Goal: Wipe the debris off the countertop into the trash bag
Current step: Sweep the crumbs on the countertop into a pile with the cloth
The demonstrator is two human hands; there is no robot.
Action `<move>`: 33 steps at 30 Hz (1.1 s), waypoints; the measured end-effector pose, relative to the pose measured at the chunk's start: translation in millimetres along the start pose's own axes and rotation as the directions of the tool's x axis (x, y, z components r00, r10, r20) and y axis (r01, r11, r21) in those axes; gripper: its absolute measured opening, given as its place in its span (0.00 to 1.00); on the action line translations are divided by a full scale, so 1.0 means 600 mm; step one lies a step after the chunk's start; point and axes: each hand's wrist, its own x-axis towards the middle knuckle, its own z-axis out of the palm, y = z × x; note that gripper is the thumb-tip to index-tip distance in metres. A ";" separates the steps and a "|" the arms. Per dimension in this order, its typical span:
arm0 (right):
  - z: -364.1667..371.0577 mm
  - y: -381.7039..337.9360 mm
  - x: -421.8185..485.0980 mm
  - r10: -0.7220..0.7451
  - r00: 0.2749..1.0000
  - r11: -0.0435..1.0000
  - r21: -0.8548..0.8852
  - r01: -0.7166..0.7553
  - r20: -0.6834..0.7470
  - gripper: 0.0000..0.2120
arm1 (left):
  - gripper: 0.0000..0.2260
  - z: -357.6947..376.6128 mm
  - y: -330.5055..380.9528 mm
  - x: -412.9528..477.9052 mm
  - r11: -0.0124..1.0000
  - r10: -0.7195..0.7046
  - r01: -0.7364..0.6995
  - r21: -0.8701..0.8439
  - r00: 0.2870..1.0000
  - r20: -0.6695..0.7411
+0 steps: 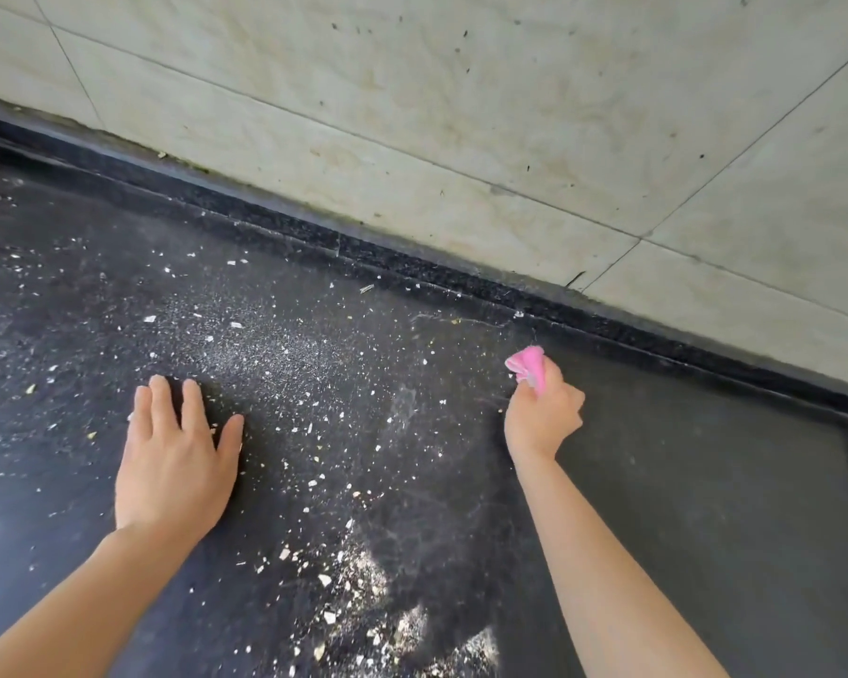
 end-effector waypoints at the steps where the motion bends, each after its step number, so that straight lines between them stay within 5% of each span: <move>1: 0.007 -0.005 -0.031 -0.059 0.997 0.998 0.028 0.058 0.039 0.20 | 0.27 -0.002 0.001 0.001 1.000 -0.003 0.003 0.006 1.000 0.007; 4: 0.016 -0.009 -0.107 -0.176 0.963 0.981 0.113 0.156 0.203 0.24 | 0.27 -0.006 0.002 0.001 0.999 -0.002 0.001 0.042 1.000 0.016; 8: -0.003 -0.019 -0.142 -0.341 0.767 0.929 0.320 0.187 0.543 0.16 | 0.24 -0.013 0.009 0.006 0.994 0.005 -0.008 0.110 1.000 0.020; 11: -0.024 -0.040 -0.078 -0.307 0.864 0.931 0.314 0.186 0.398 0.15 | 0.22 -0.021 0.016 0.016 0.986 -0.016 0.007 0.165 0.999 0.052; 14: -0.034 -0.039 0.038 -0.005 0.985 0.974 0.224 -0.034 0.173 0.14 | 0.21 -0.025 0.024 0.024 0.978 -0.020 0.007 0.210 0.998 0.056; 20: 0.015 -0.038 0.143 0.281 0.957 0.958 -0.027 -0.284 -0.070 0.14 | 0.15 -0.031 0.027 0.032 0.978 0.007 -0.009 0.208 1.000 0.008; 23: 0.049 -0.064 0.096 0.097 0.994 0.984 -0.146 -0.104 -0.054 0.12 | 0.14 -0.029 0.027 0.030 0.981 0.031 -0.024 0.194 0.999 -0.032; 26: 0.050 -0.065 0.080 -0.161 0.975 0.972 -0.146 0.184 0.155 0.12 | 0.12 -0.030 0.028 0.031 0.982 0.043 -0.032 0.184 0.997 -0.058; 28: 0.030 -0.059 0.103 -0.132 0.962 0.990 -0.008 0.138 0.237 0.11 | 0.11 -0.030 0.026 0.031 0.983 0.061 -0.046 0.175 0.995 -0.078; 30: 0.022 -0.050 0.124 -0.054 0.987 0.998 0.049 0.047 0.149 0.09 | 0.10 -0.025 0.022 0.030 0.982 0.083 -0.062 0.180 0.990 -0.112; 33: 0.049 -0.060 0.113 -0.061 0.998 0.993 -0.097 0.060 -0.011 0.10 | 0.13 -0.018 0.021 0.033 0.975 0.112 -0.079 0.206 0.982 -0.154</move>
